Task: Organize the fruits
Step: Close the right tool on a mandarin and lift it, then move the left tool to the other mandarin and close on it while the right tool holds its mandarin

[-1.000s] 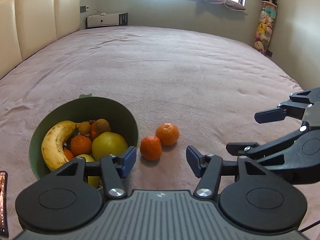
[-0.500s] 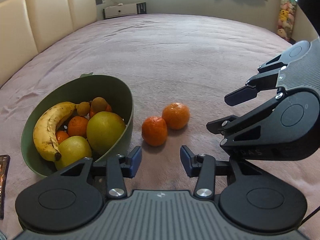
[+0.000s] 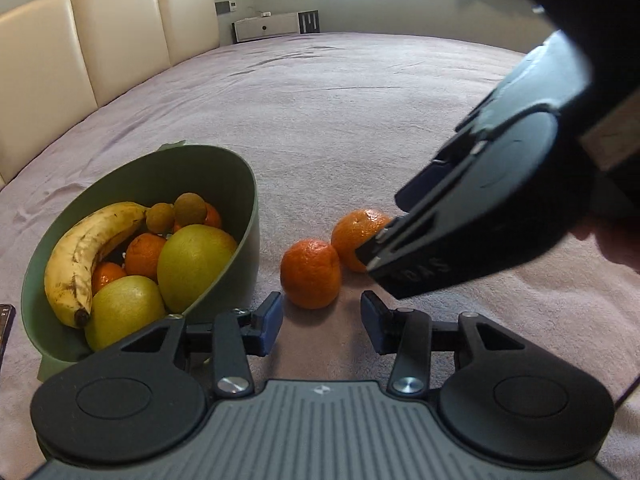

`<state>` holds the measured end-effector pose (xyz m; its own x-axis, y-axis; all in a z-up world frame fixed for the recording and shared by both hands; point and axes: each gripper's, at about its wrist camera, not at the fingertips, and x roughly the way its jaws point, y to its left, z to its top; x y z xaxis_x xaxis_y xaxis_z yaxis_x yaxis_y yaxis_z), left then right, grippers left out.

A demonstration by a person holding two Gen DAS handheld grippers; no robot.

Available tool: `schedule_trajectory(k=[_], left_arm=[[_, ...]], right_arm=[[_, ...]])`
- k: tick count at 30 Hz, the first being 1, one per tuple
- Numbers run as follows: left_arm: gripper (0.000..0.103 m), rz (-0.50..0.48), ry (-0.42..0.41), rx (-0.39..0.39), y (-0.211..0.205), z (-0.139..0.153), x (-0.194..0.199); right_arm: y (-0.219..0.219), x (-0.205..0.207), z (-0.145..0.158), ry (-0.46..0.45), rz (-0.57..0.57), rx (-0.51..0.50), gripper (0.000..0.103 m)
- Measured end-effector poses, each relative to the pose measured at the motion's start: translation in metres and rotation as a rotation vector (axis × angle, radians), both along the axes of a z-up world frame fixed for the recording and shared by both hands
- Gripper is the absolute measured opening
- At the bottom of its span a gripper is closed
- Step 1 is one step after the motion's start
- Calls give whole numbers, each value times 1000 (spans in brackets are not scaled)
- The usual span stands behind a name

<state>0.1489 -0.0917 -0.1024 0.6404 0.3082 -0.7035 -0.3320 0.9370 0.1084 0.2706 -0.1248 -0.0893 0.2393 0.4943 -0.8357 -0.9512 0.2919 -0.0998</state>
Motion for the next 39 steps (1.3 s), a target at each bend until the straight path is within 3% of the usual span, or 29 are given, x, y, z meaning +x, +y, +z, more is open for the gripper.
schedule_trajectory(k=[6,12,19,29,39], left_arm=[[54,11,31,-33,4,-4,-1],[60,119,53,-14,3,-9,0],[60,176,3,14,-2,-10,4],[60,238,5,-7,-1,-23,25],[59,264,14,-40,1,-23,39]], right_arm=[[11,9,-10,32,3,-10,43],[10,8,-10,39,-43,2,42],[-29,3,1,11,-156,-10,41],[-92,-18,3,73,-329,3,41],[-98,-28,1,91,-374,-1,40]])
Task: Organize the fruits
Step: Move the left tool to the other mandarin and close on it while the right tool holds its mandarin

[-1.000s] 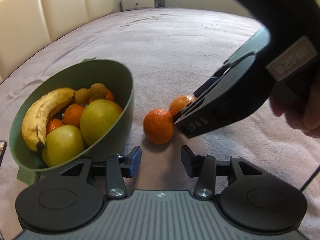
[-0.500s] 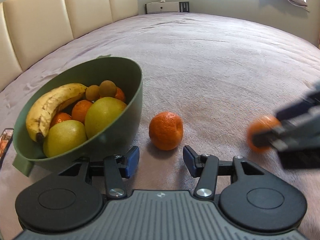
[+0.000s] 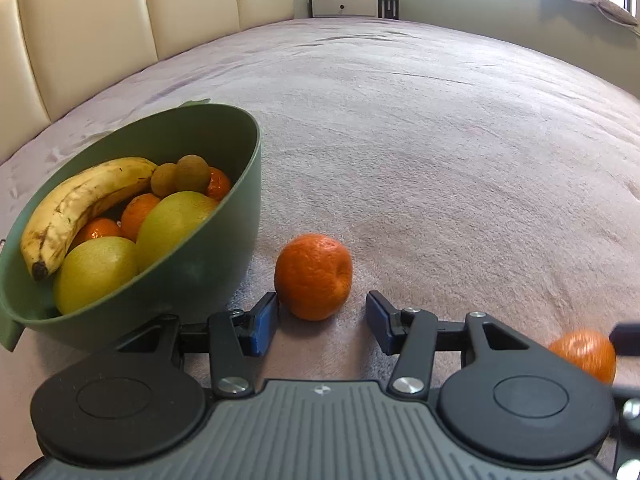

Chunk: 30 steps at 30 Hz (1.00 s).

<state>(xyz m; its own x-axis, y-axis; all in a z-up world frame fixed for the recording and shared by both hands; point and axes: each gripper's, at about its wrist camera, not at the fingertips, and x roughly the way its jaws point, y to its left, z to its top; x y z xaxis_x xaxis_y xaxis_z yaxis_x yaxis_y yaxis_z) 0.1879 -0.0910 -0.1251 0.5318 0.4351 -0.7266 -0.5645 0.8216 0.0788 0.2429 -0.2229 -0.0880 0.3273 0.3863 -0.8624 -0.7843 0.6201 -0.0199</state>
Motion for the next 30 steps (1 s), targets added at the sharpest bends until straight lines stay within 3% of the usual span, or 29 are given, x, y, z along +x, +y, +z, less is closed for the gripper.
schedule_trajectory(k=[1,3,4,10,14,17,20,25,29,30], left_arm=[[58,-1,1,-9,1,0,1],[43,-18,3,-27,4,1,1],[41,-32,4,-35,6,2,0],[39,-143,-2,-117,17,7,-9],[39,-193,6,-152,22,11,-23],[39,-253,25,-176,27,14,-36],[39,-339,36,-207,29,16,-49],[39,-485,65,-210,27,18,-61],[42,-526,65,-202,29,12,-66],[49,-522,49,-203,32,13,-68]], right_arm=[[-1,-2,2,2,0,-2,40],[-2,-5,3,6,-4,-10,40],[-2,-7,4,9,-7,-16,40],[-6,-13,12,40,-58,-10,32],[-5,-15,13,55,-88,-38,18],[-6,-18,10,88,-111,-53,17],[-5,-22,10,60,-104,-72,19],[-5,-20,15,27,-131,-30,36],[-3,-19,16,13,-133,-29,43],[-2,-20,15,12,-130,-31,43]])
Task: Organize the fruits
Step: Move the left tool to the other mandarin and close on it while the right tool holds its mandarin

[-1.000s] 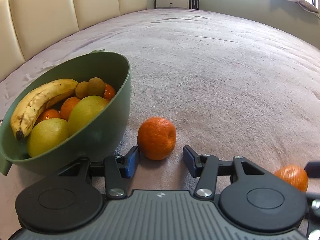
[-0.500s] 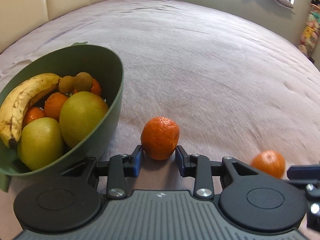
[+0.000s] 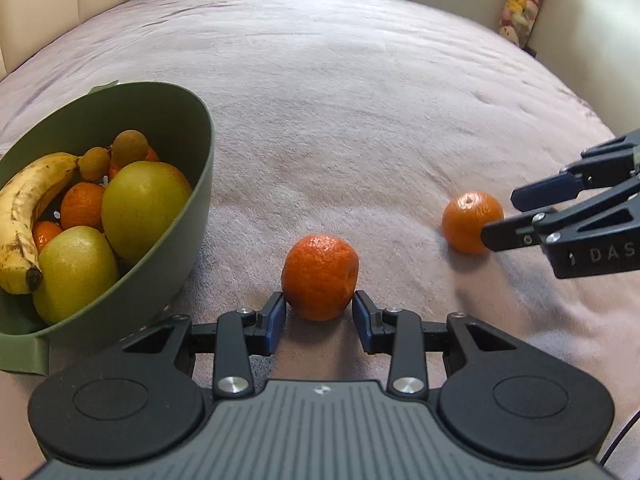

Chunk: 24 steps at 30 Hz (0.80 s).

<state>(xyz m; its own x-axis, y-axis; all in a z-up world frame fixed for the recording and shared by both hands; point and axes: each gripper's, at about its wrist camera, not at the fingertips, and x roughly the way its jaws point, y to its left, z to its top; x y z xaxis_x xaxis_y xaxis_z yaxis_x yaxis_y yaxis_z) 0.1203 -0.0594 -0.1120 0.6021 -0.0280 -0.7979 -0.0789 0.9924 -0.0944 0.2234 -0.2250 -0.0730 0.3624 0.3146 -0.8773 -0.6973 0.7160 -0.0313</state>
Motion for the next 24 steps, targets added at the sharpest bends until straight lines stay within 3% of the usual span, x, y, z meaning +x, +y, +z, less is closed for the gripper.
schedule_trajectory(k=[1,3,5,11,22,24], left_arm=[[52,3,-18,1,0,1,-3],[70,11,-64,23,1,4,-6],[71,7,-109,42,-1,4,-12],[70,20,-113,61,-3,-5,0],[63,51,-40,162,-15,-6,15],[58,45,-37,181,-17,-4,16]], right_arm=[[1,0,-1,-2,2,-1,43],[1,-2,-2,-6,4,1,47],[1,-2,-2,-10,7,4,51],[5,1,-7,-11,12,4,53],[9,7,-18,2,-1,-11,52],[9,9,-19,8,-12,-9,52]])
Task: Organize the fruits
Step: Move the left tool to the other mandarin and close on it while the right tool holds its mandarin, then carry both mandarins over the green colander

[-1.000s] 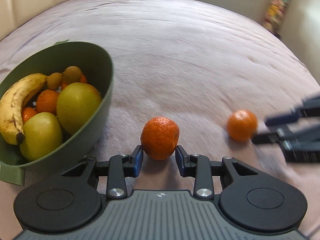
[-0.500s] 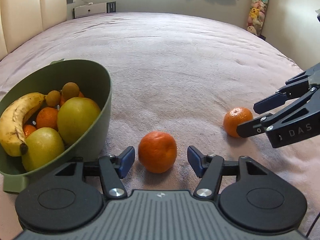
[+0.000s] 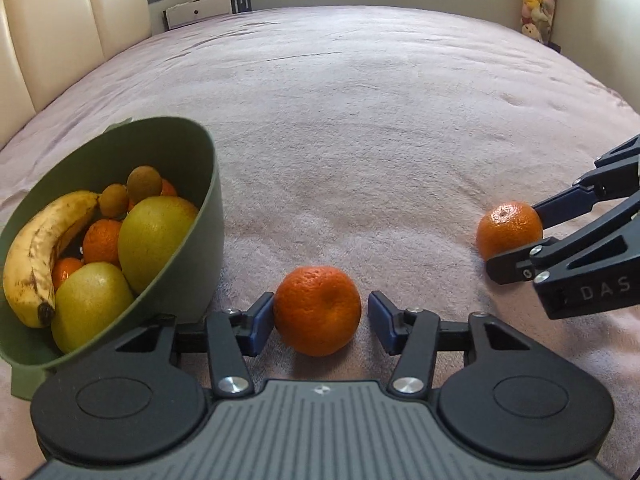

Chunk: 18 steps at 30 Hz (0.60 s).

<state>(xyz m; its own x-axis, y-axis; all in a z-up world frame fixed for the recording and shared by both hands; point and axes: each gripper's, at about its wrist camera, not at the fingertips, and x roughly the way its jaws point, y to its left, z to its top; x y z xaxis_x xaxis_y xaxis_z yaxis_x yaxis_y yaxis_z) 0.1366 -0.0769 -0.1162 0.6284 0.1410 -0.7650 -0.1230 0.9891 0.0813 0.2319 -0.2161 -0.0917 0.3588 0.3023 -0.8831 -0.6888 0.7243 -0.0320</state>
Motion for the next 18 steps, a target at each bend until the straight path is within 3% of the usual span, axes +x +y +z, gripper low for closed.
schedule_trajectory(k=[2,3,10,18], left_arm=[[52,-8,1,11,-1,1,1],[51,-15,7,7,-1,1,2],[49,-42,17,-12,2,7,-2],[49,-117,-21,-44,5,45,-19]], right_arm=[[1,0,0,-4,-3,-3,50],[1,0,0,-10,-1,-10,46],[7,-2,1,-14,0,-37,44],[17,-16,16,-2,55,-42,43]])
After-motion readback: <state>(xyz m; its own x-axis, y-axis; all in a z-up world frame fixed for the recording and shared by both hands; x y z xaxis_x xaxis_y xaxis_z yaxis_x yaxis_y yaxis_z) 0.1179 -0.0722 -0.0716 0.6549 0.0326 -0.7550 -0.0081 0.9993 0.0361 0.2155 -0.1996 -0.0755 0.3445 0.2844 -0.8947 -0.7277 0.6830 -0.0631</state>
